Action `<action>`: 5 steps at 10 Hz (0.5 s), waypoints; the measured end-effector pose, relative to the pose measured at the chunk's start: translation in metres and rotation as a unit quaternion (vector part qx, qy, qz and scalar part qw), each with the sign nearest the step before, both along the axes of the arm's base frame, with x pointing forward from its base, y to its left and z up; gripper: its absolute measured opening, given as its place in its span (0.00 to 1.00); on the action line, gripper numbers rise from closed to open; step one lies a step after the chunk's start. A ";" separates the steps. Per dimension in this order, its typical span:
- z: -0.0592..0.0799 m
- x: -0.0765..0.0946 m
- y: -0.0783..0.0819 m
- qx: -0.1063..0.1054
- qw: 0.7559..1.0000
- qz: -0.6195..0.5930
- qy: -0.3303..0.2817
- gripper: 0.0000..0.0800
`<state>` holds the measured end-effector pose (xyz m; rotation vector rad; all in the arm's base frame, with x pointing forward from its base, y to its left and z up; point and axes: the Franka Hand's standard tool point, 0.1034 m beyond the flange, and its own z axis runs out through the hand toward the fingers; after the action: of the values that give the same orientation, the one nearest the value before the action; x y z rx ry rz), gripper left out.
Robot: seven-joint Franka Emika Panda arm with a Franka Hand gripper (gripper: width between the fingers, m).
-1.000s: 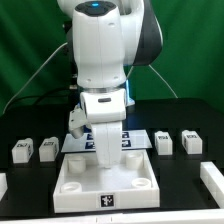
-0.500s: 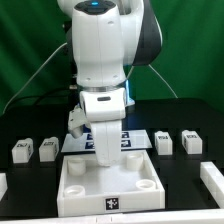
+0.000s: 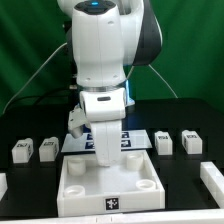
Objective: Assemble one leg
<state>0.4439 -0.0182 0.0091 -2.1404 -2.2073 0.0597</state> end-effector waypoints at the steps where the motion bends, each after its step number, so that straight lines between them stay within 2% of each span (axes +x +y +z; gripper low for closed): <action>1: 0.000 0.000 0.001 0.000 1.000 -0.002 0.000 0.08; 2: 0.002 0.007 0.015 0.001 1.000 -0.019 -0.004 0.08; 3: 0.004 0.017 0.036 0.007 1.000 -0.016 -0.011 0.08; 5: 0.008 0.041 0.068 0.015 0.999 -0.026 -0.020 0.08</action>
Offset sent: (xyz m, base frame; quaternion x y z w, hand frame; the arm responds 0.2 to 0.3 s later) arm 0.0472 0.0680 0.0087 -0.0152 0.0171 0.0096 0.9997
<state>0.4848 0.0494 0.0169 -2.2016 -2.1565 -0.0192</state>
